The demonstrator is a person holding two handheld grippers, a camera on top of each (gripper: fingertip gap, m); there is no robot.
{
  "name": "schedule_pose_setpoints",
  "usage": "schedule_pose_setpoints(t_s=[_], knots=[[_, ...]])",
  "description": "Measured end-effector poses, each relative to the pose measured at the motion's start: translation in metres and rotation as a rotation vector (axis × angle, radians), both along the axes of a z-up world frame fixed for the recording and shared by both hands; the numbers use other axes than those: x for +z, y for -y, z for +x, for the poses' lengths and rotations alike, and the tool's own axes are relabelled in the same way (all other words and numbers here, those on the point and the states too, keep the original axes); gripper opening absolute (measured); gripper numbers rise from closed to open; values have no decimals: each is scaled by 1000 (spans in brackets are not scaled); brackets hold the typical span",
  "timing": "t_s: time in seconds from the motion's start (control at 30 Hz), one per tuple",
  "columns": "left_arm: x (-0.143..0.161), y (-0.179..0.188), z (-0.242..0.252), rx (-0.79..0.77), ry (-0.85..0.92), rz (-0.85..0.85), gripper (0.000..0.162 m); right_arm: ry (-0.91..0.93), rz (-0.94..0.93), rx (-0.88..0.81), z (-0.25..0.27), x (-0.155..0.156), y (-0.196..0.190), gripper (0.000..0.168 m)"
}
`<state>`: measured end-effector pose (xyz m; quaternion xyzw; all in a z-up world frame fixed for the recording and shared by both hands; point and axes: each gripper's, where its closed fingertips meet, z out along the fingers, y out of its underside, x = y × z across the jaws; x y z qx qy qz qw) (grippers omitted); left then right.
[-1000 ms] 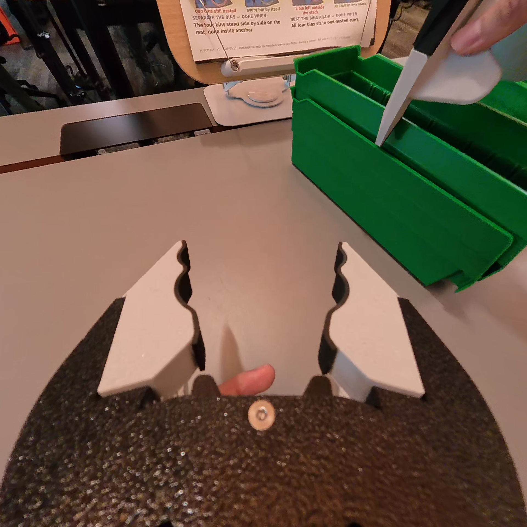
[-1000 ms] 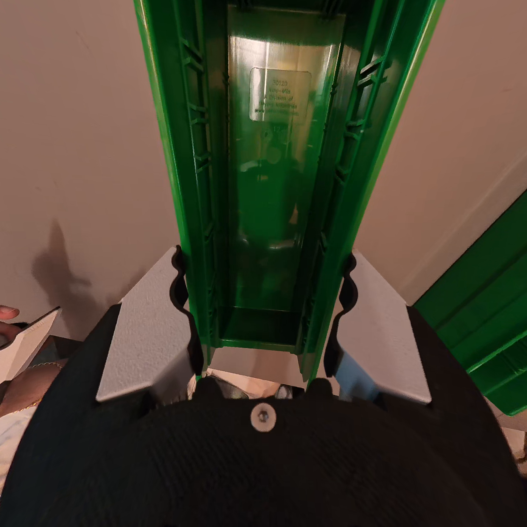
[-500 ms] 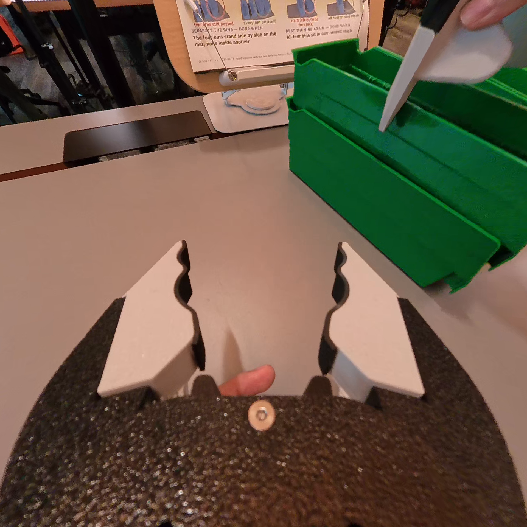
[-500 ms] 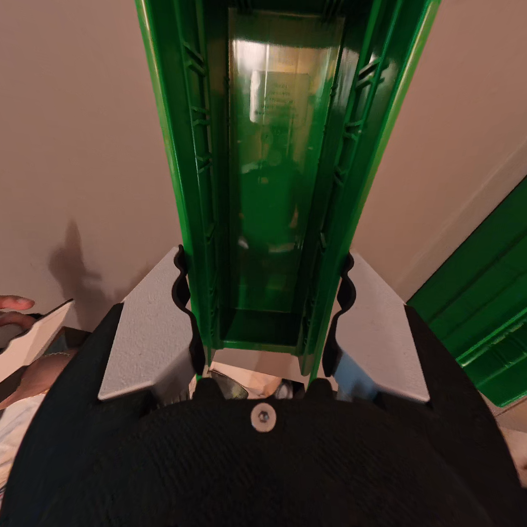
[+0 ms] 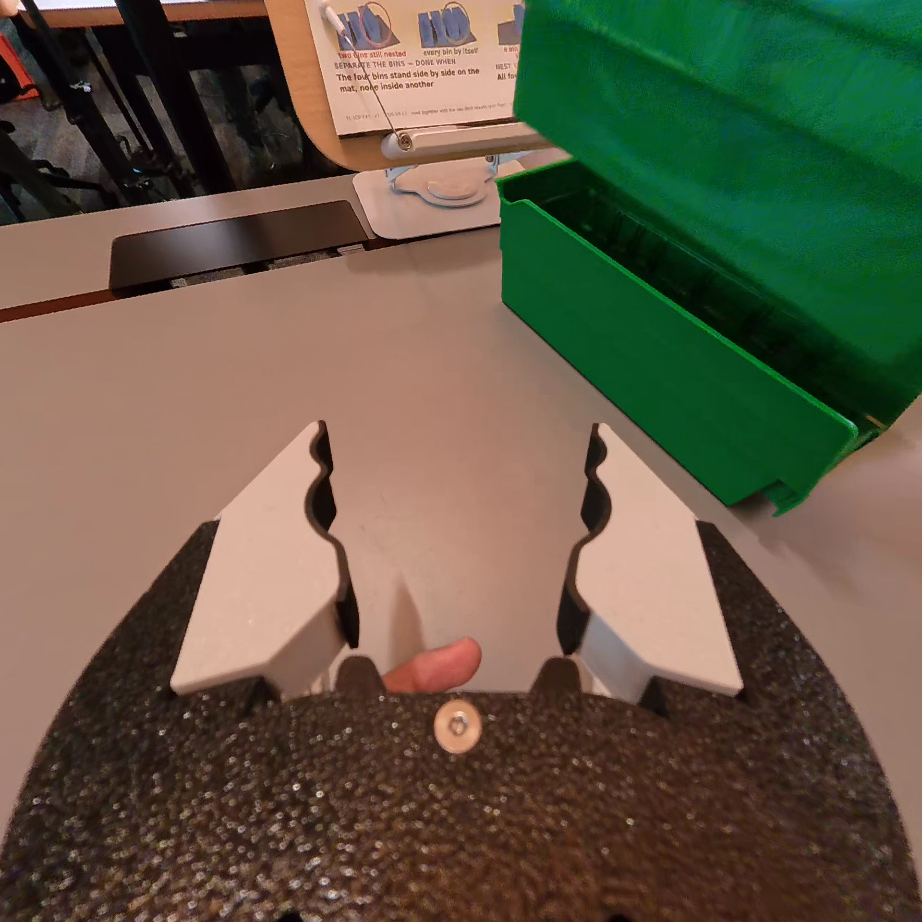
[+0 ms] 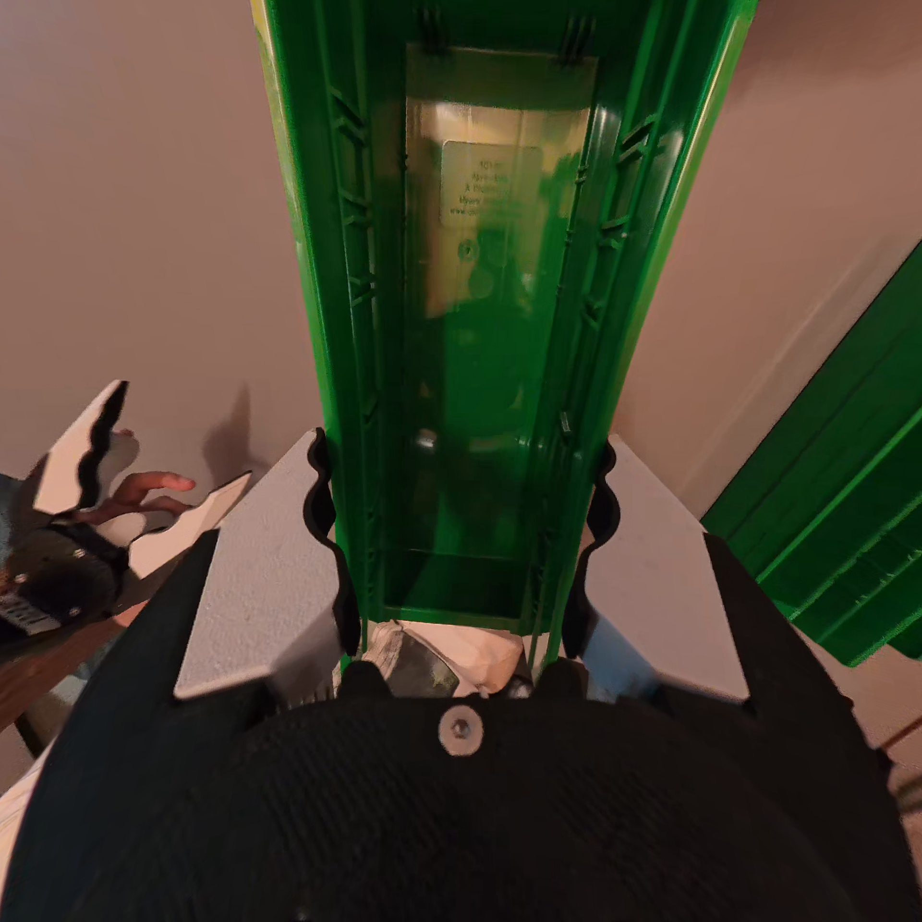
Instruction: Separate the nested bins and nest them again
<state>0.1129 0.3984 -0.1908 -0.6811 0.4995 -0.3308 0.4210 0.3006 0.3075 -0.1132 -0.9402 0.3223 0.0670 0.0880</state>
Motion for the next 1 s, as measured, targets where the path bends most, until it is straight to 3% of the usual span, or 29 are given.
schedule_pose_setpoints(t_s=[0.2,0.37,0.7,1.0], knots=[[-1,-2,-1,4,-1,-4,100,10,29,-5,16,50,15,102],[0,-1,-1,2,0,-3,100,89,-34,-71,51,58,48,102],[-4,-4,-1,9,-9,-7,100,0,-125,-128,76,-24,91,102],[-16,-4,3,7,-44,-8,100,-56,-122,-142,86,-68,93,103]])
